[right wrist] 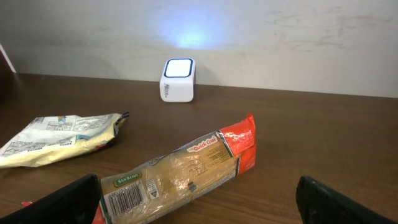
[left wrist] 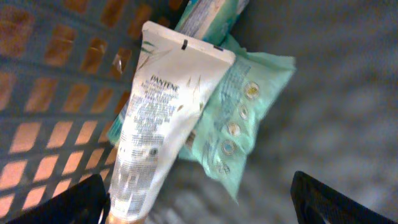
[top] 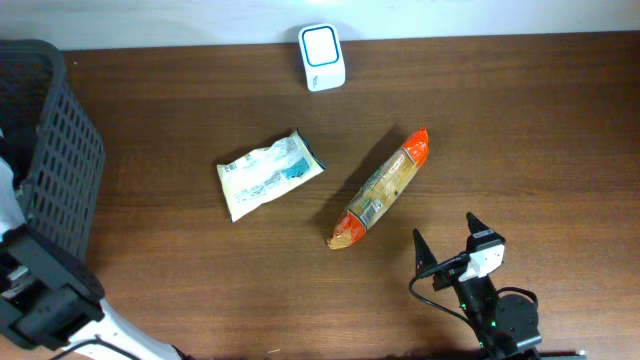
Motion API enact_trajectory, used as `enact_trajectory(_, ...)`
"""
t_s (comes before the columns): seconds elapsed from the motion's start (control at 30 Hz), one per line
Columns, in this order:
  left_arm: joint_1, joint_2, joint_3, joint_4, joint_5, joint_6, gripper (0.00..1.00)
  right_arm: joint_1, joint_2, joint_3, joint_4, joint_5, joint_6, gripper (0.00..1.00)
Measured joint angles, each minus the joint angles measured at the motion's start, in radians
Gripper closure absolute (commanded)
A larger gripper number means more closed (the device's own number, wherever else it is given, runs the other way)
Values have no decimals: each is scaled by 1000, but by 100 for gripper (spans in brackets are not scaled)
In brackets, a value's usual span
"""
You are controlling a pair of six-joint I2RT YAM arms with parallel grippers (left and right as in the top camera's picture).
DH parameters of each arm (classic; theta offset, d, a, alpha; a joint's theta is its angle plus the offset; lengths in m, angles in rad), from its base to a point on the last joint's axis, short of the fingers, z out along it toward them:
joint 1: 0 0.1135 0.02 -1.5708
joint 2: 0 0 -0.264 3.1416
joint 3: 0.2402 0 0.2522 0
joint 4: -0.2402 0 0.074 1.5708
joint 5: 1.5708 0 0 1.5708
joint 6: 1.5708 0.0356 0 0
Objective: Scan the item barcode
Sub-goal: 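Reach into the basket and pull out the mint-green wipes packet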
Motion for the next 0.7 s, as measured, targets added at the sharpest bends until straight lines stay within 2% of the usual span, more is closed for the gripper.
enact_trajectory(0.2, 6, 126, -1, 59, 41, 72, 16, 0, 0, 0, 0, 0, 0, 1)
enact_trajectory(0.27, 7, 159, -1, 75, 47, 79, 24, 0, 0, 0, 0, 0, 0, 1)
enact_trajectory(0.37, 8, 181, -1, 96, 50, 90, 57, 0, 0, 0, 0, 0, 0, 1)
enact_trajectory(0.4, 9, 181, 0, 103, 50, 90, 76, 0, 0, 0, 0, 0, 0, 1)
enact_trajectory(0.5, 9, 182, 0, 103, 50, 93, 100, 0, 0, 0, 0, 0, 0, 1)
enact_trajectory(0.7, 9, 183, 2, 97, 64, 94, 100, 0, 0, 0, 0, 0, 0, 1)
